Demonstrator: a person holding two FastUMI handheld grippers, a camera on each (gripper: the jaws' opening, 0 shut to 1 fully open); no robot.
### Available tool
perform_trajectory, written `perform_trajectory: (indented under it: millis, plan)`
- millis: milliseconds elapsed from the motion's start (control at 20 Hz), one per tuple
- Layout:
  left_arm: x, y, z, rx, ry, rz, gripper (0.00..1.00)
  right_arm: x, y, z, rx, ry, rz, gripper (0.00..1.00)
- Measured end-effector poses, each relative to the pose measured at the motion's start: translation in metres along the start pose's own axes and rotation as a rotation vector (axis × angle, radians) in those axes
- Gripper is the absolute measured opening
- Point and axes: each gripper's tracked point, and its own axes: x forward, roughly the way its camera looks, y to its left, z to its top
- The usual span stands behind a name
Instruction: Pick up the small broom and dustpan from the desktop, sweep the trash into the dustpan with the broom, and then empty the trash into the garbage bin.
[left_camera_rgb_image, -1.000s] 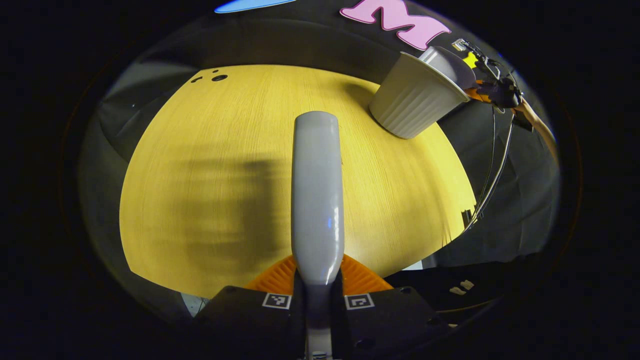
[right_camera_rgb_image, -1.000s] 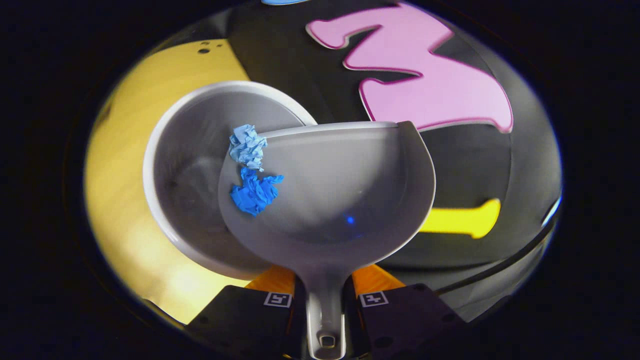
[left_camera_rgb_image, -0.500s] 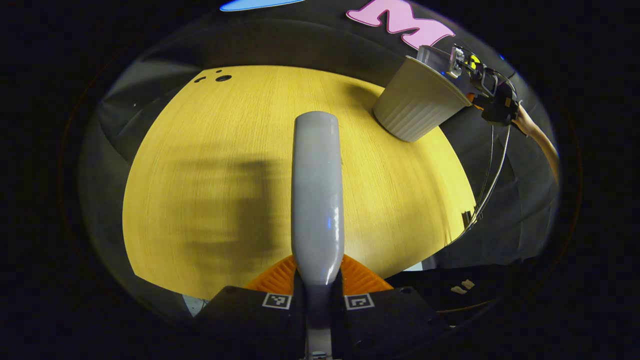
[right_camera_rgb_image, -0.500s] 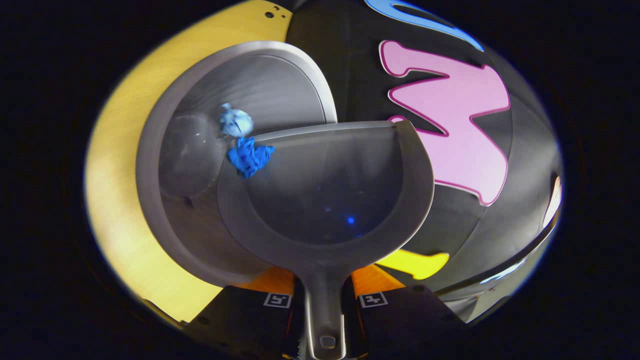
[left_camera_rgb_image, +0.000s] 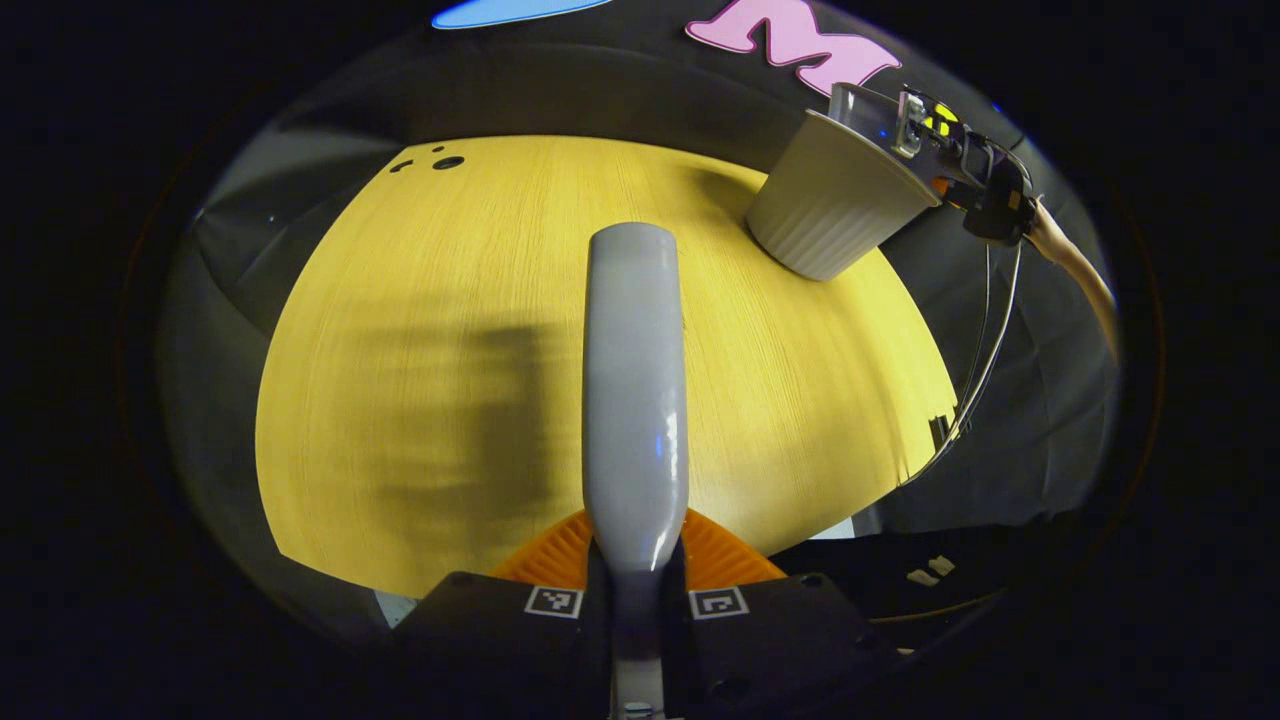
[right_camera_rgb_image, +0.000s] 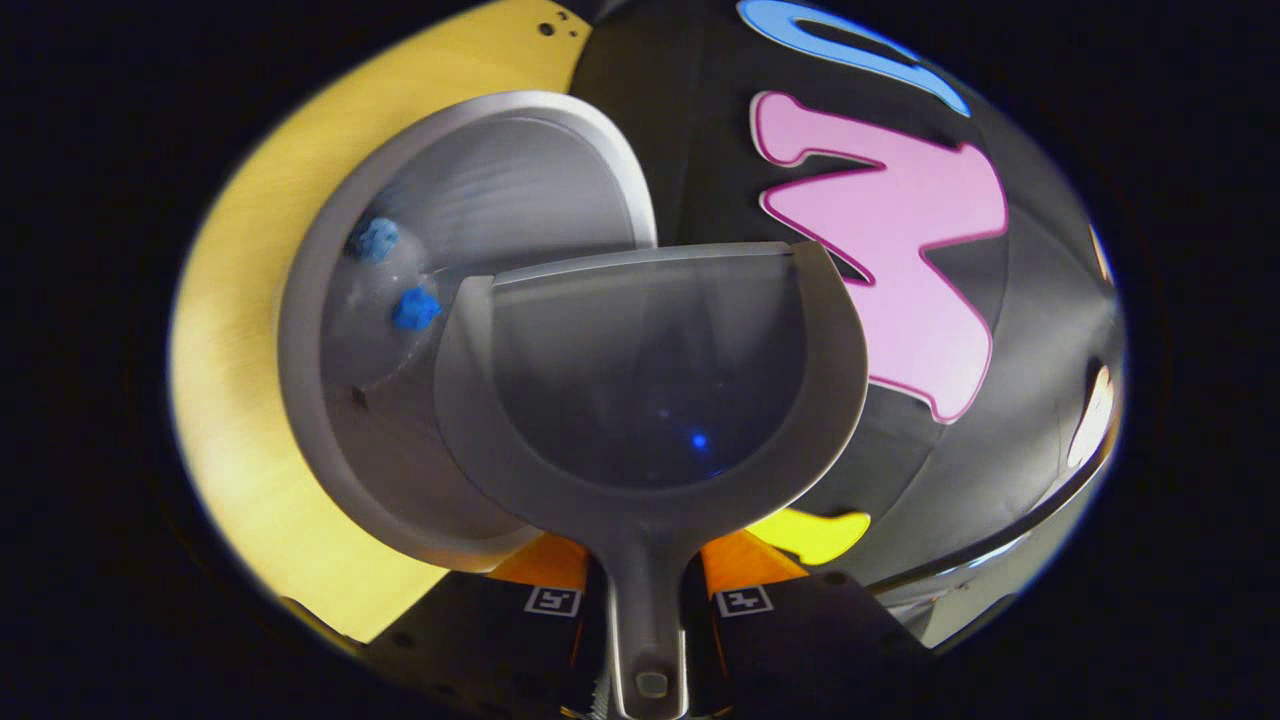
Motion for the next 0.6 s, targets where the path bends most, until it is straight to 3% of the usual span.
perform_trajectory:
  millis: [50, 100, 150, 200, 450, 500, 550, 600]
  plan:
    - [0.001, 0.000, -0.001, -0.001, -0.007, 0.008, 0.24, -0.004, -0.006, -0.003, 0.054, 0.009, 0.000, 0.34]
    - [0.001, -0.001, -0.001, -0.007, -0.013, 0.016, 0.28, -0.007, -0.009, -0.002, 0.104, 0.008, 0.000, 0.28]
    - [0.001, -0.005, 0.002, -0.018, -0.030, 0.016, 0.24, -0.010, -0.015, -0.003, 0.159, 0.006, -0.002, 0.34]
    - [0.000, -0.005, 0.002, -0.032, -0.047, 0.012, 0.25, -0.014, -0.018, -0.004, 0.203, 0.012, 0.004, 0.34]
    - [-0.021, -0.007, 0.011, -0.085, -0.121, 0.035, 0.28, -0.037, -0.012, -0.013, 0.579, 0.070, 0.146, 0.34]
    - [-0.022, -0.007, 0.011, -0.093, -0.128, 0.042, 0.25, -0.041, -0.012, -0.012, 0.632, 0.069, 0.164, 0.34]
    - [-0.024, -0.007, 0.009, -0.103, -0.135, 0.049, 0.25, -0.049, -0.012, -0.009, 0.692, 0.058, 0.182, 0.28]
    - [-0.023, -0.005, 0.008, -0.116, -0.142, 0.059, 0.25, -0.052, -0.009, -0.004, 0.758, 0.044, 0.208, 0.34]
